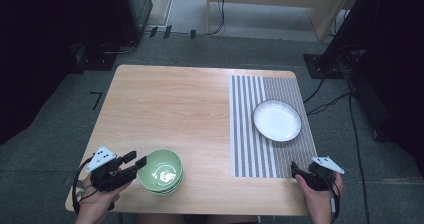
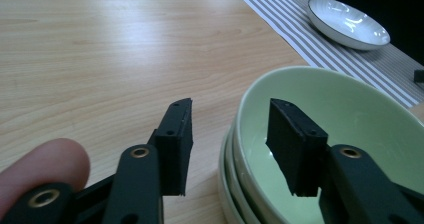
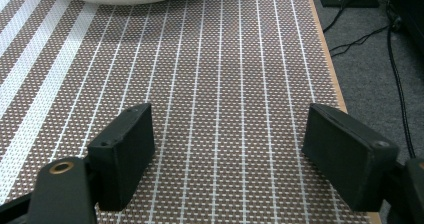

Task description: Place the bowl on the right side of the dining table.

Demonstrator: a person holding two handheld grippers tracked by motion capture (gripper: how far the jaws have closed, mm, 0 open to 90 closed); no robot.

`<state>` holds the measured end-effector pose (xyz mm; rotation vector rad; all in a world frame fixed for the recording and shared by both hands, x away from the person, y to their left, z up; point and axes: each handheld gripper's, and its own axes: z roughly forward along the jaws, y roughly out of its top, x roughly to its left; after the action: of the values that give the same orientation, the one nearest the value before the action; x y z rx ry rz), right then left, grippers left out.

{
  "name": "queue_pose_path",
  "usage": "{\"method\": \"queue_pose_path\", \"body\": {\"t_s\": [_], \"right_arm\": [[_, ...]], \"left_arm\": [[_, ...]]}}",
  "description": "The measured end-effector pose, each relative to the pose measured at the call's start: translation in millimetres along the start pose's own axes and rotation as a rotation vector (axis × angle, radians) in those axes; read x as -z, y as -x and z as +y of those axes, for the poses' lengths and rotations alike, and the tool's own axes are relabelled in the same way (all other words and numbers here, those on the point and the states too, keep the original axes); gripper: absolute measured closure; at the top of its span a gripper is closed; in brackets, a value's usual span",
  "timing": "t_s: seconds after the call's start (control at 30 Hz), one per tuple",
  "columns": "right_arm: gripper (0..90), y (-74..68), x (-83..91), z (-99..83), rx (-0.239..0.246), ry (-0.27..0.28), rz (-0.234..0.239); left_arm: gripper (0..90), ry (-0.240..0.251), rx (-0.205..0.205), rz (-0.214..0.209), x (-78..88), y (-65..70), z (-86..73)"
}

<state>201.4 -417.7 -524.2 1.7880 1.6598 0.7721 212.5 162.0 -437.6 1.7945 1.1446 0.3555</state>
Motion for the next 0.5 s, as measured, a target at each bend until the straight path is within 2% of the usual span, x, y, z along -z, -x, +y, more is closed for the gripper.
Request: {"method": "queue_pose_path", "body": {"t_s": [0.13, 0.17, 0.23, 0.33, 0.4, 0.47, 0.5], "right_arm": [[24.6, 0.3, 0.9, -0.4, -0.022, 0.009, -0.012], [24.6, 0.3, 0.9, -0.4, -0.022, 0.009, -0.012], [26.5, 1.8, 2.3, -0.5, -0.056, 0.023, -0.002], [27.6, 1.7, 3.9, -0.3, -0.063, 0.032, 0.001], [28.6, -1.5, 8.4, 1.2, -0.073, 0.056, 0.005], [28.6, -3.7, 10.6, 1.9, -0.074, 0.063, 0.011], [29.0, -11.0, 15.1, 3.9, -0.056, 0.082, 0.024]], "left_arm": [[68.8, -0.02, -0.026, 0.005, -2.9, 4.9, -1.1], [68.8, -0.027, -0.029, 0.011, -3.8, 6.4, -1.4], [74.5, -0.034, -0.035, 0.017, -5.4, 8.4, -1.9], [79.0, -0.036, -0.04, 0.039, -6.9, 10.3, -2.7], [84.7, -0.028, -0.023, 0.054, -6.9, 9.2, -3.1], [85.8, -0.025, -0.018, 0.055, -7.2, 9.3, -3.3], [86.1, -0.018, -0.023, 0.069, -7.7, 11.0, -3.5]]}}
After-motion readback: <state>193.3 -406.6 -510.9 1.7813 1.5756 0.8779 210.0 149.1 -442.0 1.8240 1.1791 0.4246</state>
